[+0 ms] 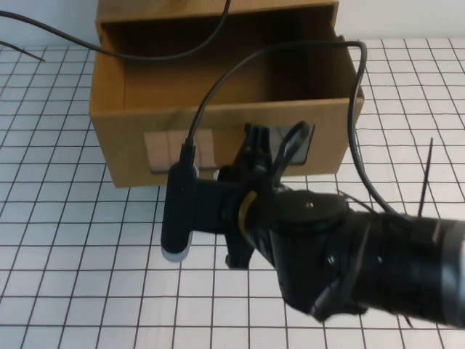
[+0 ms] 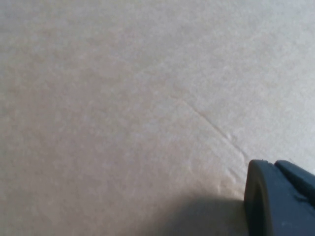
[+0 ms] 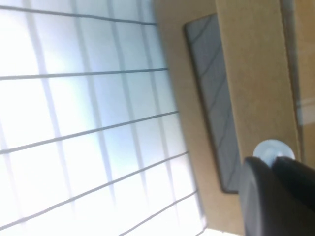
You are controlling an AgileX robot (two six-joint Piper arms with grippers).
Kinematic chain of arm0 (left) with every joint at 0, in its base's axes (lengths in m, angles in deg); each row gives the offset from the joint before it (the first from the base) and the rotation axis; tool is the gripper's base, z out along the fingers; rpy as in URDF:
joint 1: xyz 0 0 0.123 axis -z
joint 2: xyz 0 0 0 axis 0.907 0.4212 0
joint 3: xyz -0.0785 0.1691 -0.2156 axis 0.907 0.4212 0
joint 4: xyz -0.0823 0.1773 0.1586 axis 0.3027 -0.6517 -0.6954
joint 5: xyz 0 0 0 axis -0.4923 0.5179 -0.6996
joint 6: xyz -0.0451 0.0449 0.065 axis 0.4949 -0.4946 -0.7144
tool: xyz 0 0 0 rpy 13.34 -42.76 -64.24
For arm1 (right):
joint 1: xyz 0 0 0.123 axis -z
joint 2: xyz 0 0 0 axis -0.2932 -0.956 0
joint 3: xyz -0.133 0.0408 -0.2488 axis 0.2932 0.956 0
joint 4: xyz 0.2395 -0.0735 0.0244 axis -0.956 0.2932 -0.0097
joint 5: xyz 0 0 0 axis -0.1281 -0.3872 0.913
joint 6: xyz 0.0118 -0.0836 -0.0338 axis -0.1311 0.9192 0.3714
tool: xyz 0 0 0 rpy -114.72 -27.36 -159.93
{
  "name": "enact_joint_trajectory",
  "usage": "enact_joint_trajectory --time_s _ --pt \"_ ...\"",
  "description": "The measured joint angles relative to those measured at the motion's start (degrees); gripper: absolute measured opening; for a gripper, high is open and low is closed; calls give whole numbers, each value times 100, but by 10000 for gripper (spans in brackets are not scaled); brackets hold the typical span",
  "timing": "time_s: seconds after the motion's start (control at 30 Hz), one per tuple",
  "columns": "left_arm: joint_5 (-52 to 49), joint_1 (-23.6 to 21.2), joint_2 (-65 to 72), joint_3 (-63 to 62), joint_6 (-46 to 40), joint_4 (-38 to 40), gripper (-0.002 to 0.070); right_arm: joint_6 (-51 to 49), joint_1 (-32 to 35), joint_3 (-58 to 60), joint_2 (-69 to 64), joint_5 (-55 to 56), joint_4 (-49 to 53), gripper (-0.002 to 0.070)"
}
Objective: Open the shoe box
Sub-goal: 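Pull the top drawer of the cardboard box fully open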
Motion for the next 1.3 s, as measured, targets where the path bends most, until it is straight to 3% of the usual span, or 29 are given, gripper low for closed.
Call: enact_joint_trajectory --time_s 0.33,0.53,0.63,0.73,0.9,1.13,1.3 --pt "0 0 0 0 28 0 -2 -121 -208 263 299 -250 -666 7" --pt "0 0 -10 0 28 36 -2 14 -292 263 618 -497 -1851 137" --pt "-112 0 -73 0 28 107 -2 94 -393 263 902 -756 -2229 157" --pt "-288 0 -219 -85 8 107 -2 96 -485 263 1283 -1018 -2382 130" --pt "-583 0 -878 -218 -171 -25 -2 -266 -450 263 2028 -1404 -2408 20" --pt "-1029 0 -2030 -81 -225 -843 -2 -396 611 -53 2437 -2326 -2691 -10" --pt "-398 0 -3424 1399 -269 -1154 -2 346 2194 -124 2643 -2490 -3906 -11"
